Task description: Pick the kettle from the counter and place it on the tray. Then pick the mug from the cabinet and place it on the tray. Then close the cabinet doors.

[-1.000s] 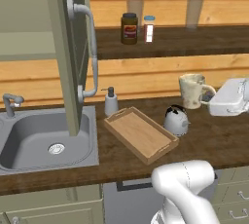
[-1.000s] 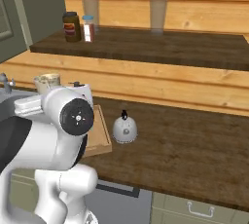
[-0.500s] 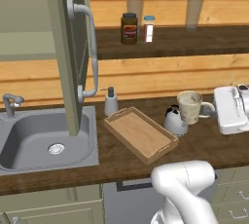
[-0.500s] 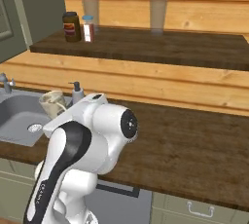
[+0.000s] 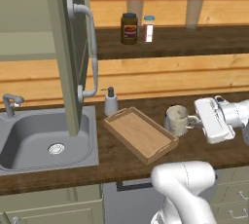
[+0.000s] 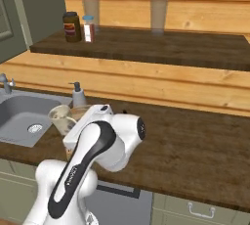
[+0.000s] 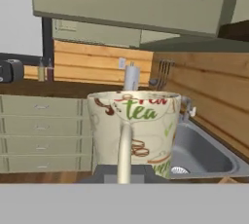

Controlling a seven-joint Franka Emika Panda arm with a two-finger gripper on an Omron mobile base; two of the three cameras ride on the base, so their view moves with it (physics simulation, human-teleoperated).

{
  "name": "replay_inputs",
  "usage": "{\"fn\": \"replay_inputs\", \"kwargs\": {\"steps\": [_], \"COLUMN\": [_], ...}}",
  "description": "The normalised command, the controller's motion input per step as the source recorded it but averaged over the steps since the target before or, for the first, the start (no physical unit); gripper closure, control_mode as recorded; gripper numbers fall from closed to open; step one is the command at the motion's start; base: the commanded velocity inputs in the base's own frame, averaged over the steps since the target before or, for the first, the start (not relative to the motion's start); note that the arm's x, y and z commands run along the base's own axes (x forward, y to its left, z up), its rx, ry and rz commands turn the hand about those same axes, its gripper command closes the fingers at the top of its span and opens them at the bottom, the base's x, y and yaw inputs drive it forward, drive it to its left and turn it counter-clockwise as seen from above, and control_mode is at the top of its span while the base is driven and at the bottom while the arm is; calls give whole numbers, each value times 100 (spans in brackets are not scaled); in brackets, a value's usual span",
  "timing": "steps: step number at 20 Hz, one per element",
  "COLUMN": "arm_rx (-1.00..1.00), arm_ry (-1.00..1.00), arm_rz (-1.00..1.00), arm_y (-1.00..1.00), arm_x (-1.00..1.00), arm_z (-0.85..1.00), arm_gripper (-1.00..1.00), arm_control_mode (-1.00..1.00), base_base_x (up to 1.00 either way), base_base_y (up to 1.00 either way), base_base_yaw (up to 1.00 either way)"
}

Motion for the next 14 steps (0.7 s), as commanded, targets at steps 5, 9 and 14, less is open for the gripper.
{"fn": "replay_inputs", "kwargs": {"steps": [5,9,14], "arm_rx": [0,0,0], "arm_ry": [0,0,0], "arm_rz": [14,9,1], "arm_y": [0,0,0], "arm_x": [38,38,48], "arm_z": [-72,-67,-54], "arm_gripper": [100,100,100], "arm_control_mode": [-100,-100,-100], "base_base_x": [0,0,0], "base_base_y": [0,0,0], "base_base_yaw": [0,0,0]}}
